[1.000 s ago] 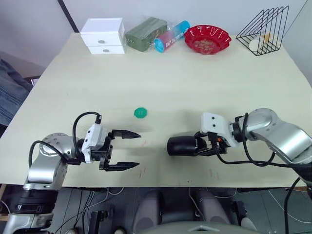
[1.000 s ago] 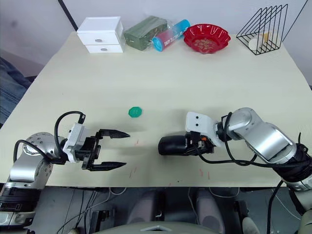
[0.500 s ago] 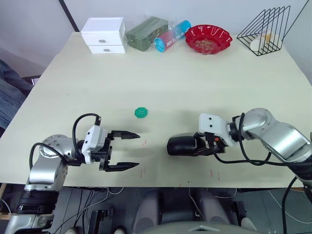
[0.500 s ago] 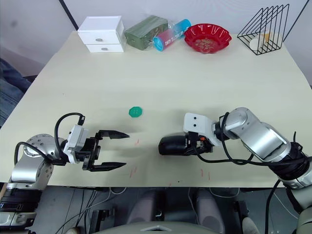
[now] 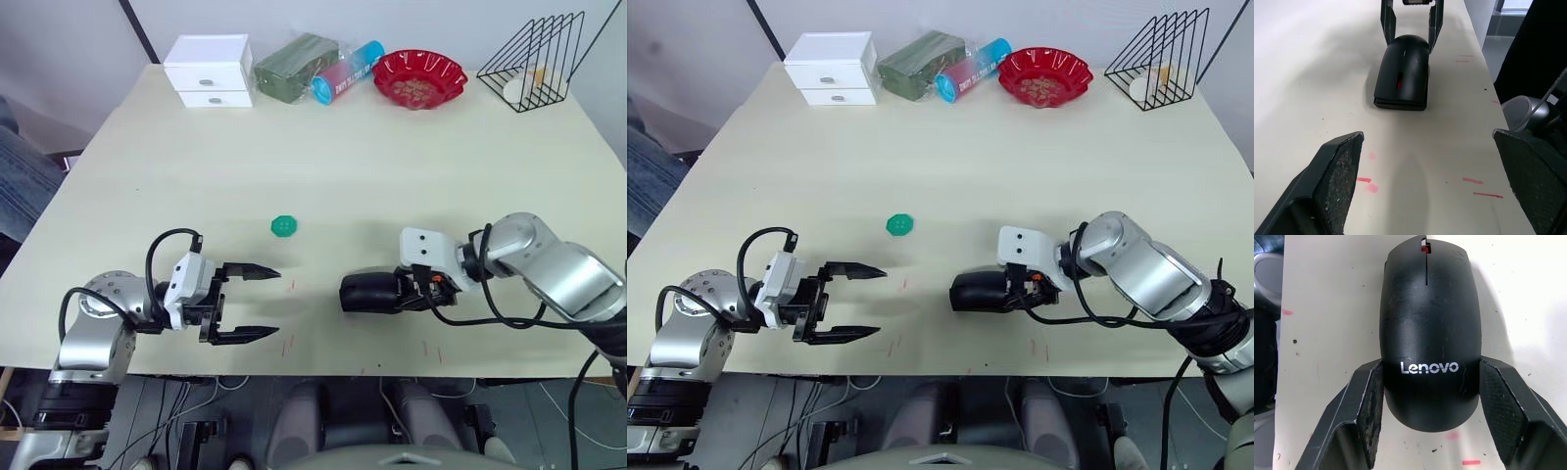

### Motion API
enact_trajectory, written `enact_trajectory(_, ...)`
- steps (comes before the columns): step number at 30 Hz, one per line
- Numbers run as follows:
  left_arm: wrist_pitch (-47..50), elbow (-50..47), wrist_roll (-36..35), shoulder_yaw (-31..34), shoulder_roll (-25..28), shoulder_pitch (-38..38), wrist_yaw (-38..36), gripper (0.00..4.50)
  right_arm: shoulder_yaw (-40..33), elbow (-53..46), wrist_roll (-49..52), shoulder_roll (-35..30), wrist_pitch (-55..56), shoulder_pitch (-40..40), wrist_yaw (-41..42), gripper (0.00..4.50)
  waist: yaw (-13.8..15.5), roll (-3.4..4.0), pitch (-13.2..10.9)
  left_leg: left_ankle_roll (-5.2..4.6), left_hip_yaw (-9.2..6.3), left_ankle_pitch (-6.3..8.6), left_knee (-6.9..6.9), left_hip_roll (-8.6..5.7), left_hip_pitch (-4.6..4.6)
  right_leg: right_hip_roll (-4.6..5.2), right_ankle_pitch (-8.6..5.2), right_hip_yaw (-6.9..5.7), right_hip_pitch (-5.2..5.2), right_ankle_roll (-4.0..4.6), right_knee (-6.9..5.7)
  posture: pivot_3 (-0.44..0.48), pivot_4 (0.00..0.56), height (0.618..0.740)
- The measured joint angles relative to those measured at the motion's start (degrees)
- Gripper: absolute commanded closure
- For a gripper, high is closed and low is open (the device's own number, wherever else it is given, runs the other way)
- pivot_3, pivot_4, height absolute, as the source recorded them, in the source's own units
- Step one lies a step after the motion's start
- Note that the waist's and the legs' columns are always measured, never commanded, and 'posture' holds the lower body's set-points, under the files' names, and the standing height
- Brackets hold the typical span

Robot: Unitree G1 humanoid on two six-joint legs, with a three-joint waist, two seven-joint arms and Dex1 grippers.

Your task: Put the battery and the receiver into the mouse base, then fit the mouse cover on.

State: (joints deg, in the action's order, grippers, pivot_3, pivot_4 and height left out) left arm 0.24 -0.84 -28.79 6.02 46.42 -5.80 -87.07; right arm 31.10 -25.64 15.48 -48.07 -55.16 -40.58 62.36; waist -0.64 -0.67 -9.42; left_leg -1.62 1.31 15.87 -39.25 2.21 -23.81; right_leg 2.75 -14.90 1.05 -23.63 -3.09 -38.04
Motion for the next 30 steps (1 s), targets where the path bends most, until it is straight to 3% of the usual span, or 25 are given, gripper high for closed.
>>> enact_trajectory(30,-0.01,-0.01,0.49,-0.58,-0.6,-0.6,0.07,0.0,3.67,-2.18,-1.5,0.98,-6.65,-2.73,-1.07,2.2,-0.1,0.0,0.01,0.0,-0.01,0.0,-0.02,0.0,0.02,-0.01,0.0,0.0,0.0,0.01,-0.05,0.0,0.15,0.74)
